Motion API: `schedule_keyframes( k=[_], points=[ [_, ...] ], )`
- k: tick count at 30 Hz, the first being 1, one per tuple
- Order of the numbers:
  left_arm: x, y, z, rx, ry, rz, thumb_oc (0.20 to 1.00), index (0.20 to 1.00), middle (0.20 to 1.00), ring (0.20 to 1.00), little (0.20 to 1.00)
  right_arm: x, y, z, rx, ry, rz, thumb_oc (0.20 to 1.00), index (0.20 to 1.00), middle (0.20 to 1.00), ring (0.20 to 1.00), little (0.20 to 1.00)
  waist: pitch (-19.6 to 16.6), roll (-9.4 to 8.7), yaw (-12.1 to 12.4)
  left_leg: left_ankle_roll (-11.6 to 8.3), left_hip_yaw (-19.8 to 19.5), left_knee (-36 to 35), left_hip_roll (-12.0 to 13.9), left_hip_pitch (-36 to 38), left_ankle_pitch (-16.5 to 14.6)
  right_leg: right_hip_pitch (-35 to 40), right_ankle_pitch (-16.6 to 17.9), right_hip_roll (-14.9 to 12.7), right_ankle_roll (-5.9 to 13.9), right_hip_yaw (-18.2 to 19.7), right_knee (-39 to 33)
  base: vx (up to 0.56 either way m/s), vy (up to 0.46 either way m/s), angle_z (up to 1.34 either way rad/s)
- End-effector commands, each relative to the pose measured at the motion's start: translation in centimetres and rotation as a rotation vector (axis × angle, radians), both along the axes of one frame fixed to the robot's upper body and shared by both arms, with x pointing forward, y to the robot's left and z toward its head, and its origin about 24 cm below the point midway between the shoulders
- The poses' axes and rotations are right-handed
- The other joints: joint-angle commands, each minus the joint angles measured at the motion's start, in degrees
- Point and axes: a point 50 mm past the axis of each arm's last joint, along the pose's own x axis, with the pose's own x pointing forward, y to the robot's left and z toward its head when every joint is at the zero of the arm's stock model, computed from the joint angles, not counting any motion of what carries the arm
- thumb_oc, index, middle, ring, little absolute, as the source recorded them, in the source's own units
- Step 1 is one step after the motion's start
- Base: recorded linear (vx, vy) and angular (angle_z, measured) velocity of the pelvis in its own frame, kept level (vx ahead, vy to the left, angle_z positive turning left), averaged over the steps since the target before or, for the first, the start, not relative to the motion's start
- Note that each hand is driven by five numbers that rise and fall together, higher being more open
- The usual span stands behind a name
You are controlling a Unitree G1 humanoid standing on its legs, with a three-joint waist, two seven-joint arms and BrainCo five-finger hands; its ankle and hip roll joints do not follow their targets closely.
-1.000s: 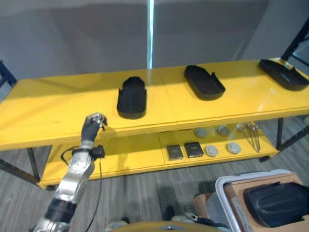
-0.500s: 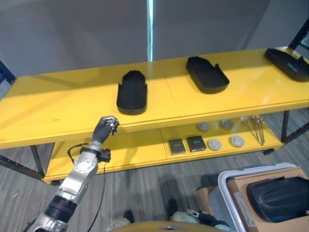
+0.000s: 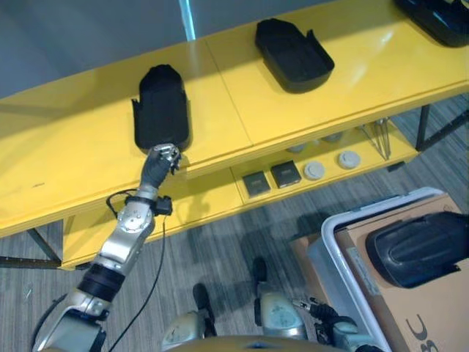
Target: Move parts from the plastic box to the shelf.
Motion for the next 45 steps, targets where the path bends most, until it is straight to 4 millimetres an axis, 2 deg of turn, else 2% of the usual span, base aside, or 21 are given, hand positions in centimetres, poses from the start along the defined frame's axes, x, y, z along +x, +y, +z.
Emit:
schedule_keyframes(
  k=[1, 10, 19, 23, 29, 30, 31, 32, 35, 36, 37, 43, 45],
  points=[
    [1.5, 1.8, 2.4, -0.029, -0.076, 0.053, 0.2, 0.2, 0.2, 0.2, 0.2, 0.2, 0.1, 0.1, -0.004, -0.013, 0.01, 1.0, 1.0, 1.0, 1.0, 1.0, 1.15, -0.8, -0.52, -0.93, -0.27, -0.11, 0.75, -2.4, -2.07, 4.4, -7.56, -0.39, 1.1, -0.28, 0.12, 0.0, 0.002, -0.14],
    [3.1, 3.5, 2.6, -0.12, -0.076, 0.125, 0.2, 0.2, 0.2, 0.2, 0.2, 1.1, -0.3, 0.7, -0.009, -0.051, 0.018, 1.0, 1.0, 1.0, 1.0, 1.0, 3.23, -0.77, -2.09, -1.09, -0.2, -0.11, 0.59, -3.6, -1.51, 2.88, -7.14, -0.32, 0.91, 0.81, 0.12, -0.01, 0.009, -0.06],
    [5.1, 4.9, 4.4, -0.142, -0.083, 0.189, 0.2, 0.2, 0.2, 0.2, 0.2, 1.8, 0.0, 1.0, 0.003, -0.071, 0.05, 1.0, 1.0, 1.0, 1.0, 1.0, 4.76, -1.27, -3.64, -1.25, 0.36, -0.11, 0.89, -3.93, -1.26, 1.81, -6.75, -0.03, 0.96, 1.78, 0.34, -0.01, 0.004, -0.06],
    [5.1, 4.7, 4.4, -0.143, -0.091, 0.165, 0.2, 0.2, 0.2, 0.2, 0.2, 1.6, 0.4, 0.8, 0.01, -0.068, 0.048, 1.0, 1.0, 1.0, 1.0, 1.0, 4.3, -1.42, -3.51, -1.25, -0.03, -0.11, 0.9, -3.47, -1.41, 2.38, -6.95, 0.15, 0.95, 1.74, 0.31, 0.0, 0.0, 0.0],
    [2.7, 3.7, 2.8, -0.155, -0.117, 0.114, 0.2, 0.2, 0.2, 0.2, 0.2, 0.0, 0.4, 0.2, 0.002, -0.021, 0.021, 1.0, 1.0, 1.0, 1.0, 1.0, 1.59, -1.27, -1.68, -1.31, -0.08, -0.11, 0.88, -1.48, -1.67, 5.42, -7.83, -0.13, 0.89, 0.03, 0.17, 0.01, -0.005, 0.01],
    [2.1, 3.4, 2.4, -0.159, -0.116, 0.099, 0.407, 0.407, 0.407, 0.407, 0.407, -0.2, 0.4, 0.0, 0.001, -0.01, 0.015, 1.0, 1.0, 1.0, 1.0, 1.0, 0.93, -1.21, -1.11, -1.32, -0.01, -0.11, 0.9, -1.03, -1.77, 6.09, -8.08, -0.27, 0.87, -0.62, 0.19, 0.0, 0.014, 0.07],
    [1.3, 3.1, 1.9, -0.149, -0.116, 0.102, 0.821, 0.821, 0.821, 0.821, 0.821, -0.6, 0.3, -0.1, -0.001, 0.007, 0.009, 1.0, 1.0, 1.0, 1.0, 1.0, 0.05, -1.15, -0.35, -1.3, 0.0, -0.11, 0.91, -0.46, -1.91, 7.0, -8.4, -0.44, 0.85, -1.4, 0.19, -0.01, 0.022, 0.15],
    [0.4, 2.8, 1.4, -0.145, -0.119, 0.114, 1.0, 1.0, 1.0, 1.0, 1.0, -1.1, 0.3, -0.3, 0.003, 0.03, -0.007, 1.0, 1.0, 1.0, 1.0, 1.0, -0.98, -1.12, 0.47, -1.22, -0.03, -0.11, 0.87, 0.21, -2.11, 7.97, -8.64, -0.66, 0.85, -2.21, 0.2, -0.01, 0.018, 0.19],
    [-1.4, 2.7, 0.4, -0.113, -0.137, 0.156, 1.0, 1.0, 1.0, 1.0, 1.0, -2.0, 0.4, -0.8, 0.032, 0.079, -0.05, 1.0, 1.0, 1.0, 1.0, 1.0, -3.46, -1.2, 2.46, -0.82, -0.36, -0.11, 0.67, 1.69, -2.8, 10.08, -9.19, -1.15, 0.73, -3.88, 0.19, -0.01, 0.022, 0.22],
    [-1.6, 2.7, 0.4, -0.074, -0.149, 0.178, 1.0, 1.0, 1.0, 1.0, 1.0, -2.1, 0.5, -0.9, 0.041, 0.087, -0.053, 1.0, 1.0, 1.0, 1.0, 1.0, -3.74, -1.23, 2.67, -0.74, -0.43, -0.1, 0.63, 1.9, -2.93, 10.33, -9.26, -1.2, 0.71, -4.04, 0.19, -0.04, 0.017, 0.28],
    [-2.5, 2.6, -0.4, 0.013, -0.155, 0.206, 1.0, 1.0, 1.0, 1.0, 1.0, -2.5, 1.0, -1.3, 0.084, 0.14, -0.057, 1.0, 1.0, 1.0, 1.0, 1.0, -5.22, -1.67, 3.94, -0.48, -0.74, 0.15, 0.55, 2.88, -3.54, 11.73, -9.52, -1.36, 0.56, -4.64, 0.19, -0.04, 0.016, 0.26],
    [-3.8, 1.3, -1.7, 0.137, -0.185, 0.206, 1.0, 1.0, 1.0, 1.0, 1.0, -3.2, 1.4, -1.8, 0.096, 0.235, -0.015, 1.0, 1.0, 1.0, 1.0, 1.0, -7.42, -2.88, 6.58, 0.52, -2.26, 0.3, 0.24, 5.12, -5.42, 14.55, -10.32, -1.19, 0.27, -5.49, 0.26, -0.01, -0.003, 0.24],
    [-4.2, 0.8, -2.6, 0.191, -0.159, 0.217, 1.0, 1.0, 1.0, 1.0, 1.0, -3.1, 1.5, -1.9, 0.112, 0.26, -0.024, 1.0, 1.0, 1.0, 1.0, 1.0, -7.81, -3.31, 7.37, 0.77, -2.84, 0.25, 0.13, 5.74, -5.98, 15.38, -10.71, -1.1, 0.27, -5.71, 0.33, 0.0, -0.004, 0.08]
  ],
)
